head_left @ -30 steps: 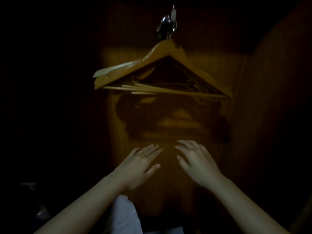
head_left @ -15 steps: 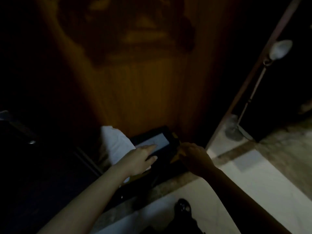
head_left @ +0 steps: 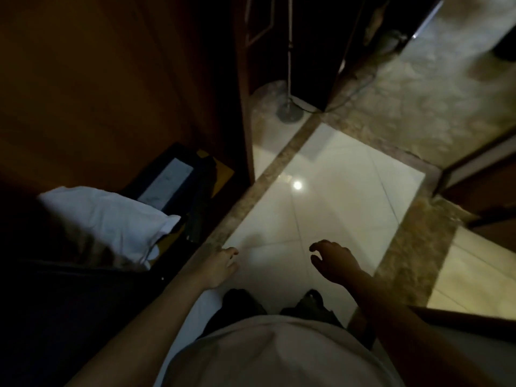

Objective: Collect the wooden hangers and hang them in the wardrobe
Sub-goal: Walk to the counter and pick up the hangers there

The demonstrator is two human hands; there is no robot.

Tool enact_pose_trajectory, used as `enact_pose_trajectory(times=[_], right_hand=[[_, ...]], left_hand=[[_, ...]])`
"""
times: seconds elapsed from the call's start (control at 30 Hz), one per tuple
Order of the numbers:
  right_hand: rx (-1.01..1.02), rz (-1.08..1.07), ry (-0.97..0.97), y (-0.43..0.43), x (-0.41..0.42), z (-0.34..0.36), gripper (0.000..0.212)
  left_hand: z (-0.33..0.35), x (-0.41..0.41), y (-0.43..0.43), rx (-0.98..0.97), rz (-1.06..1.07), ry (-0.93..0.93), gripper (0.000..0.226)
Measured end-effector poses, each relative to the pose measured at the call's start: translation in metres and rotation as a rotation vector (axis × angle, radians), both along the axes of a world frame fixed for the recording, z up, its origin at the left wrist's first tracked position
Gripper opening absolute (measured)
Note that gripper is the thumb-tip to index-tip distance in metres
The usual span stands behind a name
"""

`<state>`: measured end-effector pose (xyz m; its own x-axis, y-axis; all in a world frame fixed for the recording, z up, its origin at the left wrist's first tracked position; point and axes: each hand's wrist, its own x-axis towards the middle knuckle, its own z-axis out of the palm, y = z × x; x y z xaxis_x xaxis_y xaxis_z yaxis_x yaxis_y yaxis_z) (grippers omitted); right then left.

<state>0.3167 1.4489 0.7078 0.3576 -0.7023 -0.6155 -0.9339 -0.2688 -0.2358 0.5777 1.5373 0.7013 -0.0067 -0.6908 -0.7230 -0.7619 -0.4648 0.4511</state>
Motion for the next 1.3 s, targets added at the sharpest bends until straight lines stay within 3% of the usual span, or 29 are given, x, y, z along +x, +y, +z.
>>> enact_pose_trajectory(times=[0.33, 0.5, 0.73, 1.03, 1.3], right_hand=[[0.343, -0.414, 0.047, 0.022, -0.188, -0.052, 0.036], [0.402, -0.596, -0.004, 0.024, -0.228, -0.057, 0.030], [0.440, -0.790, -0.036, -0.002, -0.247, -0.058, 0.030], [0.436, -0.861, -0.059, -0.134, -0.227, -0.068, 0.031], [0.274, -0.815, -0.317, -0.307, -0.167, -0.039, 0.033]], left_hand=[[-0.049, -0.117, -0.011, 0.166, 0.090, -0.044, 0.037], [-0.055, -0.153, -0.043, 0.208, -0.080, -0.052, 0.036], [-0.062, -0.166, -0.121, 0.197, -0.124, -0.037, 0.034], [-0.068, -0.143, -0.275, 0.215, -0.116, 0.022, 0.026], [-0.052, -0.119, -0.410, 0.190, -0.104, 0.009, 0.032]])
